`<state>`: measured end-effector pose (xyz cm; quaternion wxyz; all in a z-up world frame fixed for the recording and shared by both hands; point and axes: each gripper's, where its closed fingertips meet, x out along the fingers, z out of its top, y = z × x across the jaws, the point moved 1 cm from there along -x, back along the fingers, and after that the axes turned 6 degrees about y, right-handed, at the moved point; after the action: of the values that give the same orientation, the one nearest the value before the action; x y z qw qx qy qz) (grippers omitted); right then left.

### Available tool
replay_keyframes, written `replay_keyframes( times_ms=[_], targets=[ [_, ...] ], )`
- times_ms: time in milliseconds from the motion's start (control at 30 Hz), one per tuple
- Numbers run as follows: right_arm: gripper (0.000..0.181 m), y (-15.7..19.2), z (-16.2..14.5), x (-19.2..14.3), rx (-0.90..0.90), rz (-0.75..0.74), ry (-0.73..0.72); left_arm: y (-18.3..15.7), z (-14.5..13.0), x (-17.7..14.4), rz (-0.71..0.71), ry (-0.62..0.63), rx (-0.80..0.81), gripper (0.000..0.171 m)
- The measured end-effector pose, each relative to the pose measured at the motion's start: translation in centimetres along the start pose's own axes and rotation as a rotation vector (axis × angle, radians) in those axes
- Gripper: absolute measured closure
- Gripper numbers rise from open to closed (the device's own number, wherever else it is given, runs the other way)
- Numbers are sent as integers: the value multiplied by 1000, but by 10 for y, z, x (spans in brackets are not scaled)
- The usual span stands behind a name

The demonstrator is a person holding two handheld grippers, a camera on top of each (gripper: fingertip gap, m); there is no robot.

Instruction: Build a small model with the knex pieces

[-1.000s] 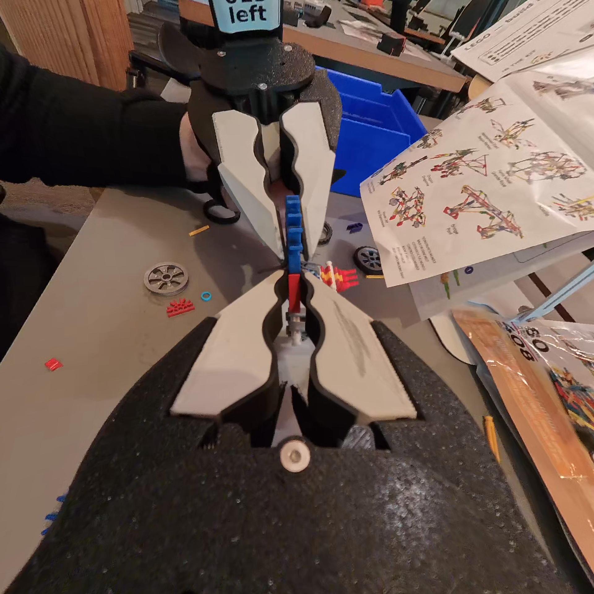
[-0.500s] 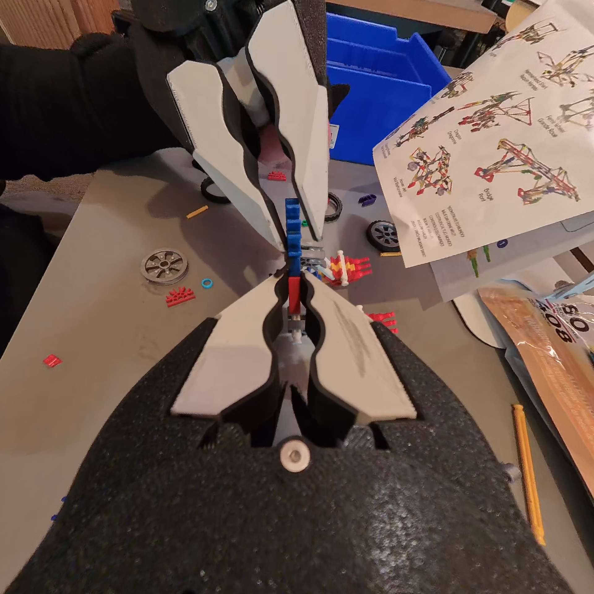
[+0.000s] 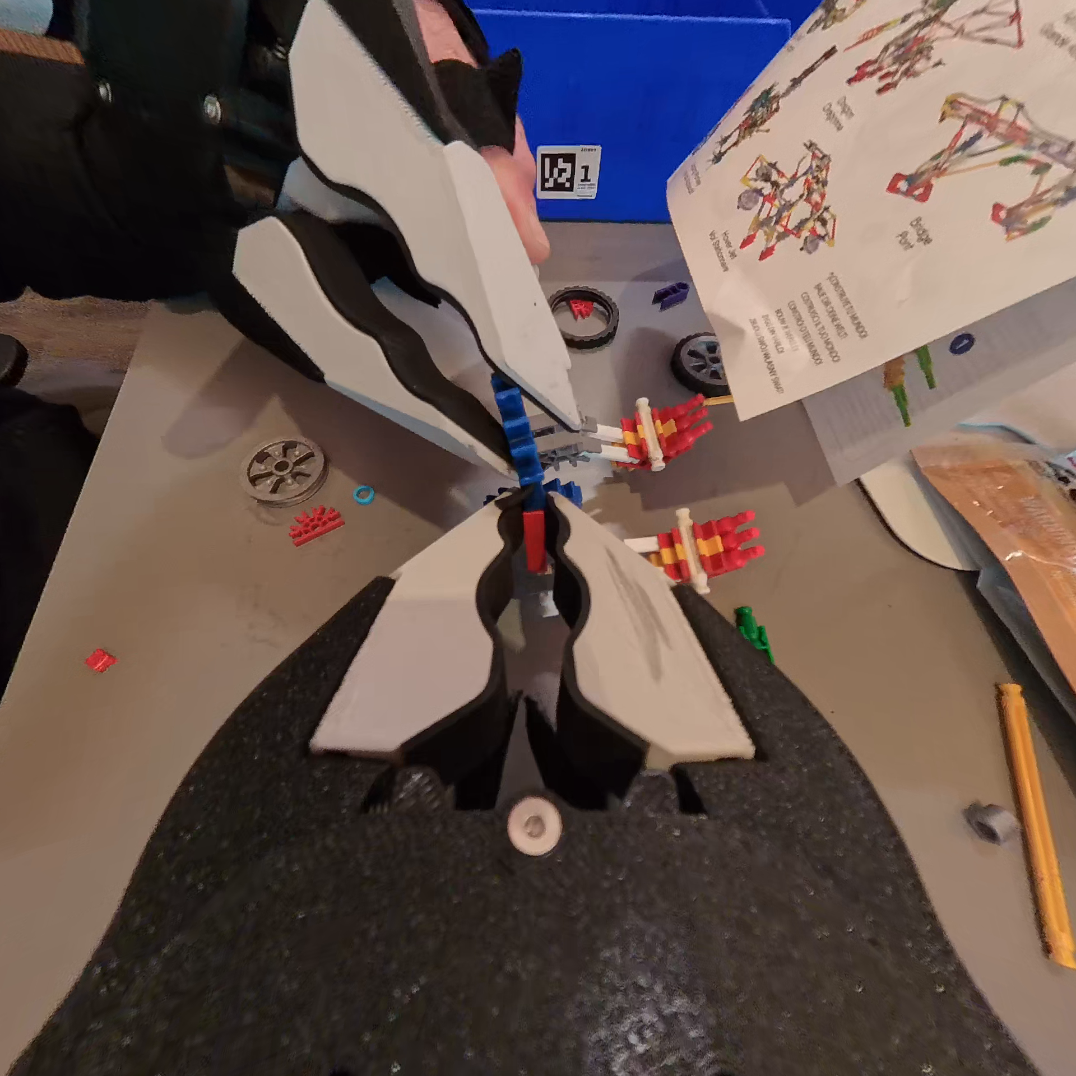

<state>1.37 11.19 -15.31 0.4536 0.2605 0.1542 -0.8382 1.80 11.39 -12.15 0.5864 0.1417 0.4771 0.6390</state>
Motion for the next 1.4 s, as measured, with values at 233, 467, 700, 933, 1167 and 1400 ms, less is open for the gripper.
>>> replay_keyframes(
  times_ms=[233, 467, 700, 933, 1167, 1400],
  targets=[
    [177, -2, -12, 10, 75, 28, 63, -10, -9, 6, 87, 35, 84, 162],
    [175, -3, -14, 13, 88, 29, 78, -15, -7, 6, 172, 31, 172, 161],
    [175, -3, -14, 14, 92, 20, 90, -16, -7, 5, 246, 32, 276, 161],
    [177, -2, -7, 9, 124, 71, 34, 1, -10, -1, 129, 1, -32, 155],
    [176, -8, -7, -1, 163, 107, -13, -19, -36, 2, -236, 25, -403, 142],
    [166, -12, -6, -7, 78, 34, 15, -19, -32, 4, -357, -40, -520, 168]
  ],
)
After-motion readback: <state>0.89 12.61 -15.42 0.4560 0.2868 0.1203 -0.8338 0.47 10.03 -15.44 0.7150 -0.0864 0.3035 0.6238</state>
